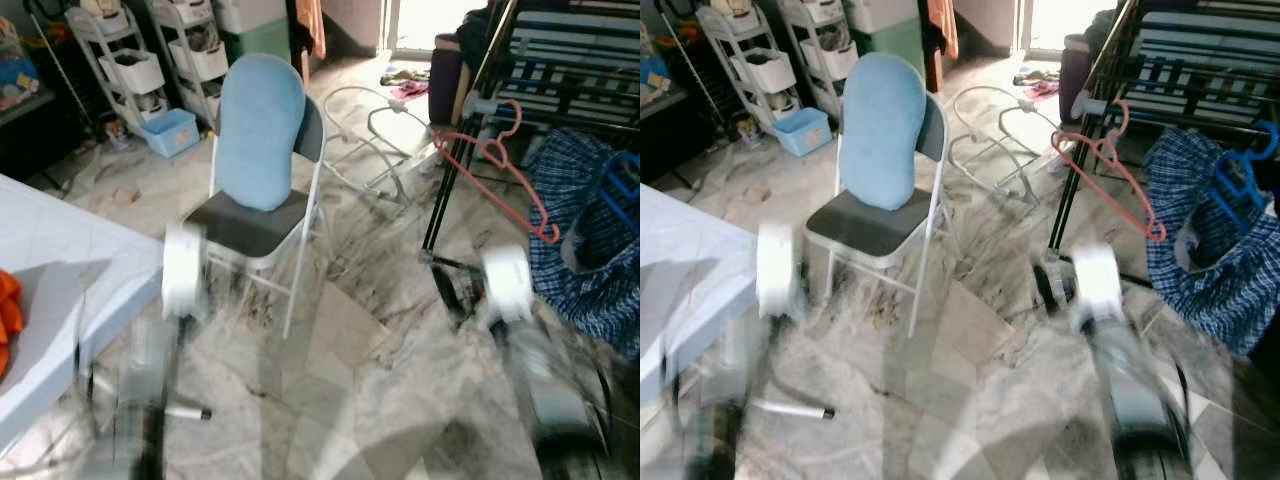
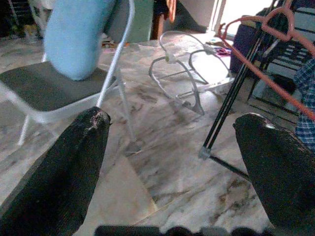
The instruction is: Hang hanger
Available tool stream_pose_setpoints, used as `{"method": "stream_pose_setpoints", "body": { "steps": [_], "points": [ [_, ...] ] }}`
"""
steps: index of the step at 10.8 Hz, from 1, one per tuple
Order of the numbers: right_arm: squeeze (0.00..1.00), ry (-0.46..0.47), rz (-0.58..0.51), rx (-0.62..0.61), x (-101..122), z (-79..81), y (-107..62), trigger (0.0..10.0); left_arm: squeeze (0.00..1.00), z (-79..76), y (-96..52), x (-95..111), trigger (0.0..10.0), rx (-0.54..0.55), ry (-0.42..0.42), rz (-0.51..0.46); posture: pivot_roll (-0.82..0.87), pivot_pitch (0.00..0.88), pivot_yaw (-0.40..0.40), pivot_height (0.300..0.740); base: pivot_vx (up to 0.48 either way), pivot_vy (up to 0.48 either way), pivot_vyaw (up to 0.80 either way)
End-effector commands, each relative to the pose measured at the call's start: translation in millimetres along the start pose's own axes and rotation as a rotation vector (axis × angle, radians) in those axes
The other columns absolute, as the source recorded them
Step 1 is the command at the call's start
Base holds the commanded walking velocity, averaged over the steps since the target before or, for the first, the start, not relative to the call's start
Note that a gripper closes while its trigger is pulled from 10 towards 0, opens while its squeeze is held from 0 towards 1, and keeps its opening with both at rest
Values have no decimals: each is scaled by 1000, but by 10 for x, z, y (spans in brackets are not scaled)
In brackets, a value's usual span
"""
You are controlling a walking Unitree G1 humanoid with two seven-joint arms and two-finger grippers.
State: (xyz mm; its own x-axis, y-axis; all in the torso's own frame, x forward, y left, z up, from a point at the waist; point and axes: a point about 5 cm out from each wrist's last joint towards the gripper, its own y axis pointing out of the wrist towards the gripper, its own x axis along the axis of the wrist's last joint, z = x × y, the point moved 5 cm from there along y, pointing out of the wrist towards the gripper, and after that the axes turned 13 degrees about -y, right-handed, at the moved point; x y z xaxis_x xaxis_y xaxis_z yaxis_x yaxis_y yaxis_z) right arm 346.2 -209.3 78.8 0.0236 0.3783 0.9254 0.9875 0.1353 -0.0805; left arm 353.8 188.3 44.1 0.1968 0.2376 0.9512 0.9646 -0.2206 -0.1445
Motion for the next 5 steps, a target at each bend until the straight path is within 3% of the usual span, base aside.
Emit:
{"method": "stream_pose_setpoints", "body": {
  "steps": [1,2,3,4,5],
  "points": [
    [0,18,-52,-3,182,31,16,10000,0,-7,26,359,10000,-2,27,-125,-64,0,71,740,0,0,0],
    [0,62,-45,-29,196,78,-154,10000,0,-14,-175,469,10000,30,49,-225,-37,0,23,740,0,0,0],
    [0,76,-54,-24,283,152,-257,10000,0,-95,-286,664,10000,-3,22,-297,-20,0,1,740,0,0,0],
    [0,24,-33,53,309,294,-337,10000,0,-299,-329,709,10000,-133,100,-249,-19,0,0,740,0,0,0],
    [0,59,-30,94,379,322,-354,10000,0,-372,-362,642,10000,-184,142,-214,-31,0,11,740,0,0,0]
  ]
}}
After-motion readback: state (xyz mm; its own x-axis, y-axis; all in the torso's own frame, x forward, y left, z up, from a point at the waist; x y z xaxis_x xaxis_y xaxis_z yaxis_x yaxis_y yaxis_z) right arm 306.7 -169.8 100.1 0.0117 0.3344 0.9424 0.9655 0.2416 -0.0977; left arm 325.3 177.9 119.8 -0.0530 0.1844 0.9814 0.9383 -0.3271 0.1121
